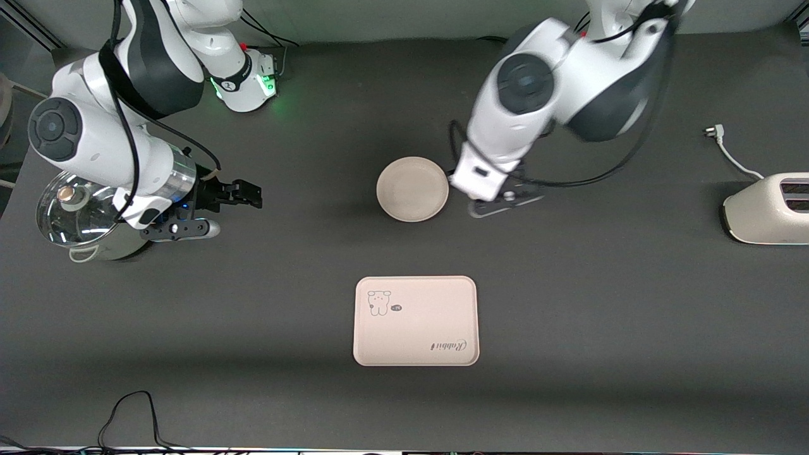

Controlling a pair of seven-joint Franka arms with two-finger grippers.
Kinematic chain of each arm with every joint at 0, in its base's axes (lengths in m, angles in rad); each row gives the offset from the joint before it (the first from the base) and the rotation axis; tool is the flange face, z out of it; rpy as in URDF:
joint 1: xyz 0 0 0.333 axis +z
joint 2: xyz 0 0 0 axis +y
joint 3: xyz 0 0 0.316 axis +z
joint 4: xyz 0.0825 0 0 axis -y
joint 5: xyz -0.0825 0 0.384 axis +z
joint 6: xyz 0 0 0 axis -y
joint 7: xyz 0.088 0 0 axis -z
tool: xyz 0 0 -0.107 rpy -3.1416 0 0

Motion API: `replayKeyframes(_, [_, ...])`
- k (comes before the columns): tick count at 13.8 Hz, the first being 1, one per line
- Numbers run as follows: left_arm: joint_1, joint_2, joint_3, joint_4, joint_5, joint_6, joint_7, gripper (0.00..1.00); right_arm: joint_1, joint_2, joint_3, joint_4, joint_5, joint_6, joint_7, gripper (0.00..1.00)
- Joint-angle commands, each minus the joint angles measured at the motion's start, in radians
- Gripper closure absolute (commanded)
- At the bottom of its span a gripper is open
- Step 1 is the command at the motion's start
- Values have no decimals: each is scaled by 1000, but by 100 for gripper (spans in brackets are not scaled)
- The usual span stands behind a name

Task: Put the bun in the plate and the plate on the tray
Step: 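Carry the bun with the left gripper and lower it onto the plate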

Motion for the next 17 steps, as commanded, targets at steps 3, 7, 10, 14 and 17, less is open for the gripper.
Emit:
replayKeyframes(3, [-107,167,12,7,34,129,-137,81,-6,5,31,-59,16,74,18,0])
replayKeyframes(7, [-187,237,12,-37,69,230,-217,81,-3,53,37,-64,14,92,18,0])
replayKeyframes(10, [-238,240,12,-143,69,342,-258,81,-4,53,54,-67,16,92,18,0])
replayKeyframes(14, [-270,277,12,-172,72,381,-286,67,-3,68,56,-87,16,135,18,0])
replayKeyframes(17, [-264,282,13,-171,72,381,-284,0,-1,68,56,-87,16,135,18,0])
